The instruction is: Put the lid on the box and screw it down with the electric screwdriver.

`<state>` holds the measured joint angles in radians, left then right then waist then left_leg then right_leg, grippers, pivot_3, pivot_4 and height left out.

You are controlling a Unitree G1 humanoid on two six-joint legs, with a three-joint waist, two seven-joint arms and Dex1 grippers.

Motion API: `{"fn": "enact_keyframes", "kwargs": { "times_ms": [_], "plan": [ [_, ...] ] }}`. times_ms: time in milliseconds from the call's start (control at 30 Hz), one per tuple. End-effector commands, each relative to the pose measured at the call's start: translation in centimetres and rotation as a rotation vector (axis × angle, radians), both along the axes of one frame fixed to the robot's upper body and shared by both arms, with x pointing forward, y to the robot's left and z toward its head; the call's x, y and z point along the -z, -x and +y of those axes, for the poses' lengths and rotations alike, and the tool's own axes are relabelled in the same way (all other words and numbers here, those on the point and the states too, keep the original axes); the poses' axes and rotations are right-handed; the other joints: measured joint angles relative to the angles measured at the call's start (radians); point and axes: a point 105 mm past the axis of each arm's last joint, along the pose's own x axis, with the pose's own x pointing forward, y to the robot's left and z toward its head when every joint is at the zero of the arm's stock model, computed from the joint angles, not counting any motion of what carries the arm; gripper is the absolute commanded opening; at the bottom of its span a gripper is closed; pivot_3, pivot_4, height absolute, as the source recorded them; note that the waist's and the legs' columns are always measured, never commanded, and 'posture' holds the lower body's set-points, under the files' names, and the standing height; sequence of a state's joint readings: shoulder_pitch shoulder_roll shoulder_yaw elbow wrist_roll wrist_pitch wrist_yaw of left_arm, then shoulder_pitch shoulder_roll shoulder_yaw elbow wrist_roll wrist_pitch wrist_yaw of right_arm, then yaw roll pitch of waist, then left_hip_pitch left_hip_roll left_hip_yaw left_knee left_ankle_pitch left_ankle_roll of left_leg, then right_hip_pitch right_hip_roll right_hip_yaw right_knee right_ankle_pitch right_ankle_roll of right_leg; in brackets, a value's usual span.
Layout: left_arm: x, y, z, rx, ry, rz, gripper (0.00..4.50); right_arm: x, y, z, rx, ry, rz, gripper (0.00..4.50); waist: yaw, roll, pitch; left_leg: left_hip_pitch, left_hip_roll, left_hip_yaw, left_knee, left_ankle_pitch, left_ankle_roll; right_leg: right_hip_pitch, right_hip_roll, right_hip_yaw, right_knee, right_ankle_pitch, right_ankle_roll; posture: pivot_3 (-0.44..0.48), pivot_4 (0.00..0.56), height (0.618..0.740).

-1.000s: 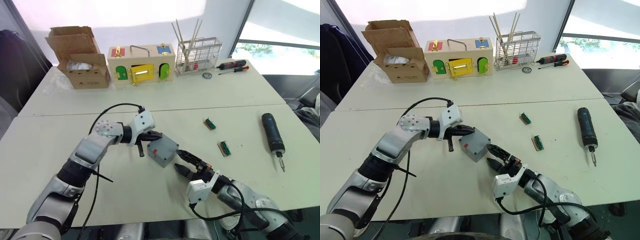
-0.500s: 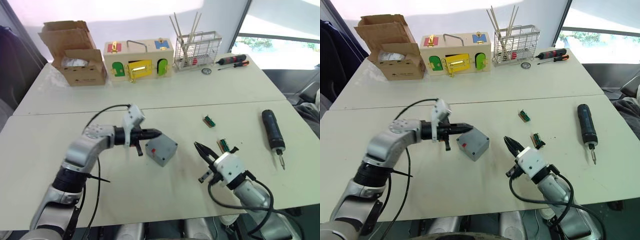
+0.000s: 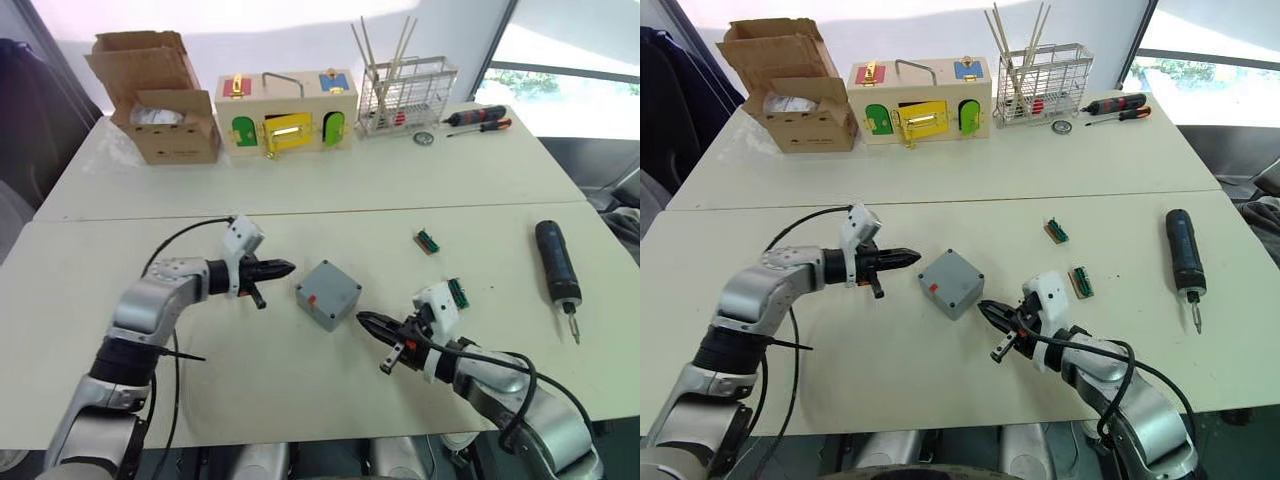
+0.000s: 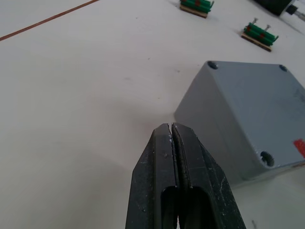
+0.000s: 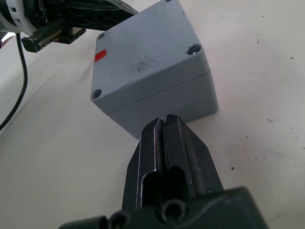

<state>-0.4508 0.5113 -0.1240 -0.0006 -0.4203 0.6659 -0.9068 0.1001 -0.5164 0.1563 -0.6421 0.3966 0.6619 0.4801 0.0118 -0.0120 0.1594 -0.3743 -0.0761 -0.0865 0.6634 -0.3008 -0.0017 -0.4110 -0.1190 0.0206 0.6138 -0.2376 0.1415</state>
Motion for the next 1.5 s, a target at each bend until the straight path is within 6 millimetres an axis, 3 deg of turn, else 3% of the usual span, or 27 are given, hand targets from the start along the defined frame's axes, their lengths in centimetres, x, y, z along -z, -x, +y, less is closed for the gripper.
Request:
{"fn": "enact_keyframes", "kwargs": {
  "times_ms": [33,367,600,767,967,1133,1233,1300,1367,1500],
  "plan": [
    [0.2,1.0,-0.8,0.042,-0.019,-0.019,0.00,-0.2,0.0,0.5,-0.016,-0.012,-0.005,0.05,-0.001,0.000,0.000,0.000,0.000,0.000,0.000,0.000,0.000,0.000,0.000,0.000,0.000,0.000,0.000,0.000,0.150,0.739],
    [1.6,3.1,-1.6,0.077,-0.035,0.015,0.00,-1.2,-4.9,0.2,0.125,-0.034,-0.130,0.05,-0.001,0.001,0.001,0.000,0.000,0.000,0.000,0.000,0.000,-0.001,0.000,0.000,0.000,0.000,0.000,0.000,0.150,0.739],
    [1.6,3.0,-2.5,0.061,-0.008,0.004,0.00,-1.2,-5.8,-0.1,0.121,-0.021,-0.143,0.05,-0.001,0.001,0.001,0.000,0.000,0.000,0.000,0.001,-0.001,-0.001,0.000,0.000,0.000,0.000,0.000,0.000,0.150,0.739],
    [1.6,2.2,-1.1,-0.002,-0.023,-0.009,0.00,-1.1,-5.6,-0.8,0.138,-0.015,-0.133,0.05,-0.002,0.002,0.001,0.000,0.000,0.000,0.000,0.001,-0.001,-0.001,0.000,0.000,0.000,0.000,0.000,0.000,0.150,0.739],
    [-1.5,1.2,2.3,-0.128,0.017,-0.099,0.00,-3.5,-4.1,-3.8,0.237,-0.074,-0.172,0.05,-0.001,0.003,0.002,-0.001,0.000,0.000,0.000,0.001,-0.001,-0.002,0.000,0.000,0.001,0.000,0.000,0.000,0.150,0.739],
    [-5.4,2.6,1.7,-0.071,0.119,-0.120,0.00,-5.7,-1.9,-6.3,0.329,-0.101,-0.237,0.05,0.000,0.003,0.002,-0.001,0.000,0.000,0.000,0.000,-0.001,-0.001,0.000,0.000,0.000,0.000,0.000,0.000,0.150,0.739],
    [-5.9,5.1,-0.2,0.050,0.125,-0.095,0.00,-5.9,-1.1,-8.7,0.451,-0.064,-0.275,0.96,0.000,0.003,0.002,-0.001,0.000,0.000,0.000,0.000,-0.001,-0.001,0.000,0.000,0.000,0.000,0.000,0.000,0.150,0.739],
    [-5.2,6.8,-1.7,0.134,0.089,-0.077,0.00,-5.2,-0.7,-10.4,0.535,-0.023,-0.261,1.96,0.000,0.003,0.002,-0.001,0.000,0.000,0.000,0.000,-0.001,-0.001,0.000,0.000,0.000,0.000,0.000,0.000,0.150,0.739],
    [-4.7,7.6,-2.7,0.173,0.081,-0.064,0.00,-4.6,-0.4,-11.3,0.585,-0.005,-0.248,3.01,-0.001,0.003,0.002,0.000,0.000,0.000,0.000,0.000,-0.001,0.000,0.000,0.000,0.000,0.000,0.000,0.000,0.150,0.739],
    [-3.9,8.4,-4.1,0.220,0.080,-0.044,0.00,-3.3,-0.6,-12.4,0.657,-0.016,-0.213,4.47,0.002,0.003,0.003,0.000,0.001,0.000,0.000,0.000,-0.001,0.000,0.000,0.000,0.000,0.000,0.000,0.000,0.150,0.739]
  ]
}}
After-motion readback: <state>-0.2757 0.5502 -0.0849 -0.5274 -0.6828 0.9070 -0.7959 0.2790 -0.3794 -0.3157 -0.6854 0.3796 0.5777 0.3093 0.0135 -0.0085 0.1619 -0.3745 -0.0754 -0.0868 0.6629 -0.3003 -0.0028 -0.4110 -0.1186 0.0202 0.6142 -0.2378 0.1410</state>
